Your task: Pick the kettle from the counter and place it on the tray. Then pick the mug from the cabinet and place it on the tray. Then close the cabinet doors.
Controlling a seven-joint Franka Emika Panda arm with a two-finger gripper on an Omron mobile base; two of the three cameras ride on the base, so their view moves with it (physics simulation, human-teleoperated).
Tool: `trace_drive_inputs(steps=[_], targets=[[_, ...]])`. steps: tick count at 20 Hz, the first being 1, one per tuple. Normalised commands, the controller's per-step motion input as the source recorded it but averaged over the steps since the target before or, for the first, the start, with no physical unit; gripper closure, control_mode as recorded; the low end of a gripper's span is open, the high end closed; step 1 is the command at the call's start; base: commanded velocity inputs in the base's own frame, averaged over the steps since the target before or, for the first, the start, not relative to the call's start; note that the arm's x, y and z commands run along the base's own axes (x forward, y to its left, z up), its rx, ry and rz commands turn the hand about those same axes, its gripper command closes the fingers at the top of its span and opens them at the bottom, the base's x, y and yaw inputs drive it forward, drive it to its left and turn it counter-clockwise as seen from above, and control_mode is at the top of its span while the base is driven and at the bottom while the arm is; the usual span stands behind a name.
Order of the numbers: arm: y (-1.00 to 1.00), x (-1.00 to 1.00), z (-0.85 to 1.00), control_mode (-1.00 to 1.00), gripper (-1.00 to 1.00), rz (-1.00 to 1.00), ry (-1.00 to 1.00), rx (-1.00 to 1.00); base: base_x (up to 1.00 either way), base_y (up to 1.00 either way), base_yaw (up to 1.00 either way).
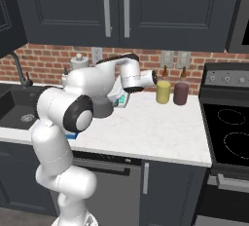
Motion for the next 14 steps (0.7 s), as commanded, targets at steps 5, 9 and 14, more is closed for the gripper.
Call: trace_drive_inputs(steps=[5, 9, 14], targets=[[0.40, 0.10, 0.05, -1.00, 1.00, -0.12, 0.00, 0.00, 0.00, 0.00, 0.00], [0.48, 0.16, 0.00, -1.00, 1.00, -0.10, 0.00, 0.00, 0.00, 0.00, 0.00], [0.31, 0.13, 0.00, -1.00, 1.00, -0.04, 0.00, 0.00, 0.00, 0.00, 0.00]])
